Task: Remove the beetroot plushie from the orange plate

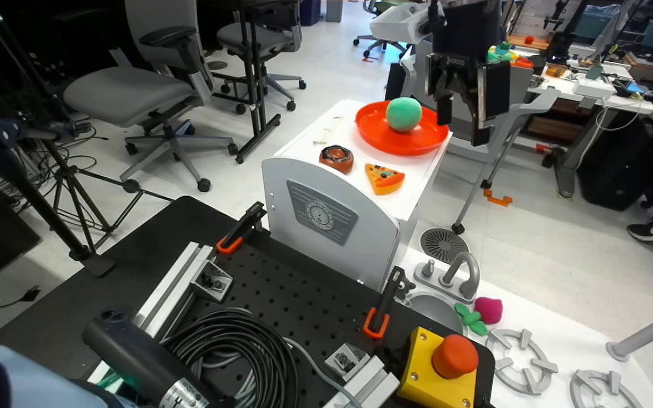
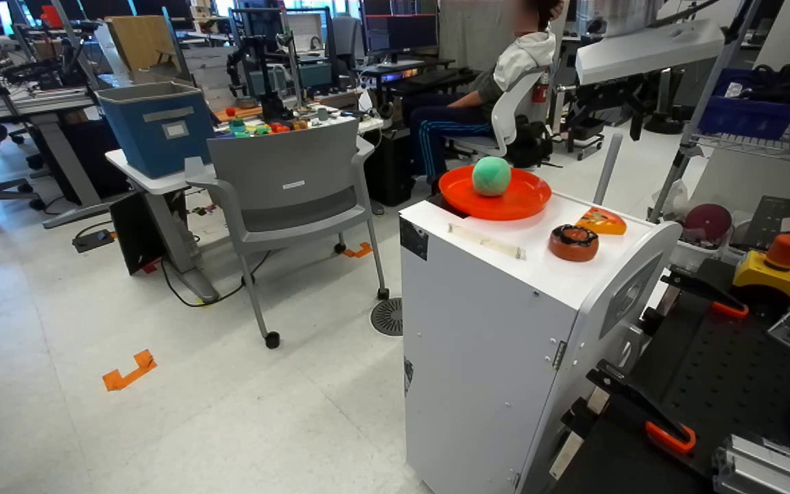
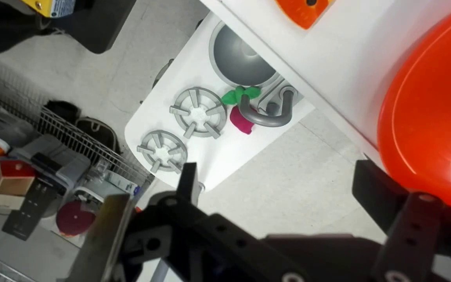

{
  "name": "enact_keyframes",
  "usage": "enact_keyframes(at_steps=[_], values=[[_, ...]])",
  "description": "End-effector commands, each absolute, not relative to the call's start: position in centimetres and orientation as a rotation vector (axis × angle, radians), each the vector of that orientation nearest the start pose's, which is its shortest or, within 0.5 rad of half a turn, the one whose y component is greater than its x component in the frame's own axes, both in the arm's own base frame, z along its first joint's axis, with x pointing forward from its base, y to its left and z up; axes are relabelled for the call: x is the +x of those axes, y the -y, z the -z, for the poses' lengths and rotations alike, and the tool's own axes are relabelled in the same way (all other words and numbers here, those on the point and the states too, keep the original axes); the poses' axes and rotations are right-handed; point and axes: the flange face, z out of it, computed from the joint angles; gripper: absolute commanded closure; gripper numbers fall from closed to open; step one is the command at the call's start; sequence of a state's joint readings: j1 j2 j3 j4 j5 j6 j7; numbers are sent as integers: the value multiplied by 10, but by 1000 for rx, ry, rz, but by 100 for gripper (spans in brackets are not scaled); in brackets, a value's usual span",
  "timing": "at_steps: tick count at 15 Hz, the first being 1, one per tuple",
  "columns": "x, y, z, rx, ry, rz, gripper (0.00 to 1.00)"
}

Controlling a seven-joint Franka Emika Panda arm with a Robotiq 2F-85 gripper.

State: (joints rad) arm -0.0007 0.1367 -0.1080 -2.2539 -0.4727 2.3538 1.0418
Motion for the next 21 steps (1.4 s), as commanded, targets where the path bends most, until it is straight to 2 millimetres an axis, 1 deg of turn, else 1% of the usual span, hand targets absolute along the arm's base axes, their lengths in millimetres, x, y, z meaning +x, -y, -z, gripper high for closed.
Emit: enact_keyframes(at_steps=[1,3,4,5,6,8,21], values=[[525,44,-309,-3303,-1040,269,0],[529,32,-309,-3325,-884,227,0],[530,27,-309,-3331,-838,207,0],[532,35,-302,-3324,-960,207,0],[532,31,-302,-3333,-915,198,0],[533,28,-302,-3342,-880,194,0],[533,28,-302,-3345,-869,192,0]])
